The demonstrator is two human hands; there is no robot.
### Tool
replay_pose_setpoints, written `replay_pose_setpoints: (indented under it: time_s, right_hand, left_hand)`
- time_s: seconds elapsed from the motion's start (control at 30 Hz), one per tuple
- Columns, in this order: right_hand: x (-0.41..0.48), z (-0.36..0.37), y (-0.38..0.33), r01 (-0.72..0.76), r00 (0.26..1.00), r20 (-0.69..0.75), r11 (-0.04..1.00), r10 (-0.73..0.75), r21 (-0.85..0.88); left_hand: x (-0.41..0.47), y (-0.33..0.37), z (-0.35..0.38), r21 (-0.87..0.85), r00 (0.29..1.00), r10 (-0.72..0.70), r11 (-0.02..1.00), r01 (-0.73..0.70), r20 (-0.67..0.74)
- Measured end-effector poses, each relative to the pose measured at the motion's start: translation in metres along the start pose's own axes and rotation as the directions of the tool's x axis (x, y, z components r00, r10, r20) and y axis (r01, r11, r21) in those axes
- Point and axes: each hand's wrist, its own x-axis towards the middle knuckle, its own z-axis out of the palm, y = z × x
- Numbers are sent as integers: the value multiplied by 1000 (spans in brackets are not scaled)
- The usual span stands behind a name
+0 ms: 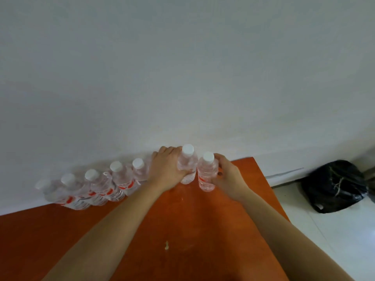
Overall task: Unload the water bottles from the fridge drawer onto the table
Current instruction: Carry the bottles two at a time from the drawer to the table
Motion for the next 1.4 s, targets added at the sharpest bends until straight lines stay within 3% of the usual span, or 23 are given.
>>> replay_pose_setpoints:
  time_s: [0.13,0.4,0.7,0.83,1.0,1.13,1.4]
  right_hand:
    - [37,15,9,24,999,32,999,-22,-35]
    - [74,38,32,67,996,53,997,-66,-29]
    - [56,31,7,69,997,28,994,-67,-82]
    - [41,19,-18,116,993,5,989,-116,-94]
    - [-1,3,-63,170,966,-173,976,-193,-138]
    - [-54,-8,-90,184,901,-343,950,-266,-254]
    - [-185,-64,-92,14,706,-608,866,-362,-499]
  left_hand:
    - [19,-14,9,198,999,-35,979,40,-31]
    - [10,-31,34,394,997,-56,916,69,-43]
    - [2,-18,20,274,992,-117,956,103,35]
    - [-24,-17,-3,202,997,-65,977,72,-40]
    - [-67,-18,-47,139,970,5,990,29,-242]
    - [-98,-15,-79,112,924,84,993,-45,-373]
    - [-117,94,-103,12,890,269,959,-284,-368]
